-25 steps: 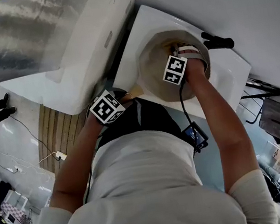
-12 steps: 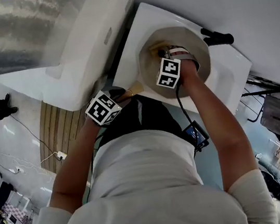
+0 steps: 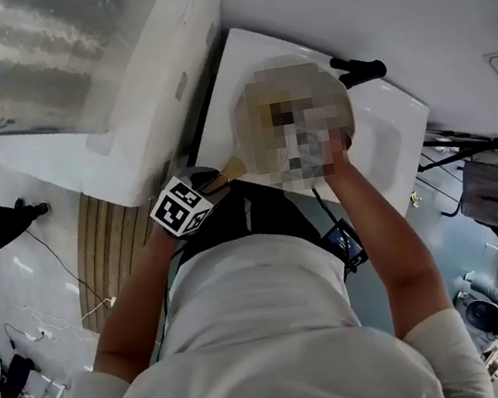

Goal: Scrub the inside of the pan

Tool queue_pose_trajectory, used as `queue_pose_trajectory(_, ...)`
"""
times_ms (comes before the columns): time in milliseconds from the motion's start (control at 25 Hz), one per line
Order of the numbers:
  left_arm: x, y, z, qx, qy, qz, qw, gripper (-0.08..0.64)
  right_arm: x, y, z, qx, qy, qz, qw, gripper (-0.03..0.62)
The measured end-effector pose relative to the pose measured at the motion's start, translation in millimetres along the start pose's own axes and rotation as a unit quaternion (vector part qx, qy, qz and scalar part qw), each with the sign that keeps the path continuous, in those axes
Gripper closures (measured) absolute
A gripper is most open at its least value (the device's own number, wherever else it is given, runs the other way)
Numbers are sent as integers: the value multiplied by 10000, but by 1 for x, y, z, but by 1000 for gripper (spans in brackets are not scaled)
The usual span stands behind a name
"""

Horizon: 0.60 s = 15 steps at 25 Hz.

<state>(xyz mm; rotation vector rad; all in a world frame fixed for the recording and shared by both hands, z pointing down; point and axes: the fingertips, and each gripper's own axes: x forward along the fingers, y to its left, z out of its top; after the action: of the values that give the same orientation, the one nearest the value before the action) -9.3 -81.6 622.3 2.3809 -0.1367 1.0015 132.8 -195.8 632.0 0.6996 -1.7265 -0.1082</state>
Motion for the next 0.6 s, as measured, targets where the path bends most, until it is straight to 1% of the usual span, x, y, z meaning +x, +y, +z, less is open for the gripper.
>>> queue_pose_trajectory(160,-8,-14,22,195,-174,36,9997,400,-42,-5,-4,639,-215,-232,9975,566)
queue_pose_trajectory(320,-14,-19,42,337,-236,70,9991,400,-63,-2,-11,1231,-286,-430,9911,566)
queue_pose_trajectory(480,-18,-25,60,520,-307,64,9982,400,-76,-3,-14,1501,-360,-543,9865,566)
queue_pose_trajectory(600,-26,-30,76,597,-471,62,9971,400,-95,-10,-12,1867,-565,-683,9784,566)
